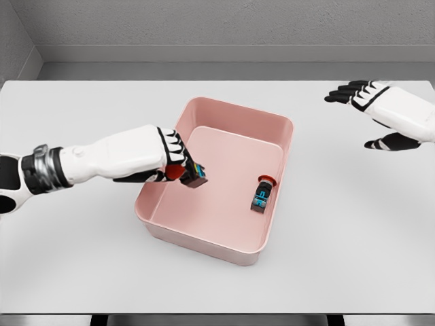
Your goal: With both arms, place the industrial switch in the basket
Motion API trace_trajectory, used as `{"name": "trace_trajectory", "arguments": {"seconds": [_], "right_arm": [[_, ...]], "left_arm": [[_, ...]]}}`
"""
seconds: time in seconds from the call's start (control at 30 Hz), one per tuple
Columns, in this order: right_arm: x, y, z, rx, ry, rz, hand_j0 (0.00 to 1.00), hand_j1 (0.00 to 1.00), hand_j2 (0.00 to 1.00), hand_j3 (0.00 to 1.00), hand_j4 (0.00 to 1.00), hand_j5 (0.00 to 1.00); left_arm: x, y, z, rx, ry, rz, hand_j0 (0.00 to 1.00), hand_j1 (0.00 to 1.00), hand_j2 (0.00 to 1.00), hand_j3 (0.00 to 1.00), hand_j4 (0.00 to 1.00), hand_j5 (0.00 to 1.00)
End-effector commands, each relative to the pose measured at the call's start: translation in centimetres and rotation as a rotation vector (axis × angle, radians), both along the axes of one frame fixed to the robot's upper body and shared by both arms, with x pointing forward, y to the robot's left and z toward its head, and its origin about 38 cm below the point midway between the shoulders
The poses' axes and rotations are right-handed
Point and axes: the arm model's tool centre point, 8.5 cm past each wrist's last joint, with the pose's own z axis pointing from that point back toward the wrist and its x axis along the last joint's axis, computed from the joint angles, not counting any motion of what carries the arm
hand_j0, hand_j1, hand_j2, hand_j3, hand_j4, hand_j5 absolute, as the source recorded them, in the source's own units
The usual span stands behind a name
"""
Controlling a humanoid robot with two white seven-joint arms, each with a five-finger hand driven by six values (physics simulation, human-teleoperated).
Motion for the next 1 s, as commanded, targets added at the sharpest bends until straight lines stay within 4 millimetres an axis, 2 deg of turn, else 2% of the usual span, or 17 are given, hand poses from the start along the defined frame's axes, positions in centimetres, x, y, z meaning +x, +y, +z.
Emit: {"name": "trace_trajectory", "arguments": {"seconds": [0.0, 0.07, 0.17, 0.47, 0.63, 0.7, 0.77, 0.97], "right_arm": [[0.0, 0.6, -0.6, 0.002, 0.019, 0.017, 1.0, 1.0, 1.0, 1.0, 1.0, 1.0], [0.0, 0.6, -0.6, 0.002, 0.019, 0.017, 1.0, 1.0, 1.0, 1.0, 1.0, 1.0], [0.1, 0.6, -0.4, 0.002, 0.016, 0.017, 1.0, 1.0, 1.0, 1.0, 1.0, 1.0], [0.1, 0.6, -0.4, 0.004, 0.015, 0.018, 1.0, 1.0, 1.0, 1.0, 1.0, 1.0], [0.1, 0.7, -0.3, 0.004, 0.012, 0.019, 1.0, 1.0, 1.0, 1.0, 1.0, 1.0], [0.1, 0.7, -0.3, 0.004, 0.012, 0.019, 1.0, 1.0, 1.0, 1.0, 1.0, 1.0], [0.1, 0.7, -0.3, 0.004, 0.012, 0.019, 1.0, 1.0, 1.0, 1.0, 1.0, 1.0], [0.1, 0.7, -0.3, 0.004, 0.012, 0.019, 1.0, 1.0, 1.0, 1.0, 1.0, 1.0]], "left_arm": [[0.0, -0.3, 0.1, -0.013, 0.004, -0.004, 0.68, 0.68, 0.68, 0.68, 0.68, 0.68], [0.1, -0.8, 0.3, -0.031, -0.003, -0.012, 0.83, 0.83, 0.83, 0.83, 0.83, 0.83], [0.2, -1.1, 0.6, -0.046, -0.01, -0.017, 0.99, 0.99, 0.99, 0.99, 0.99, 0.99], [0.5, -1.4, 1.5, -0.056, -0.032, -0.024, 1.0, 1.0, 1.0, 1.0, 1.0, 1.0], [0.5, -3.9, 2.0, -0.073, -0.043, -0.087, 1.0, 1.0, 1.0, 1.0, 1.0, 1.0], [0.4, -6.0, 2.8, -0.096, -0.06, -0.138, 1.0, 1.0, 1.0, 1.0, 1.0, 1.0], [0.5, -6.7, 3.2, -0.106, -0.071, -0.154, 1.0, 1.0, 1.0, 1.0, 1.0, 1.0], [0.6, -6.3, 3.5, -0.11, -0.069, -0.148, 1.0, 1.0, 1.0, 1.0, 1.0, 1.0]]}}
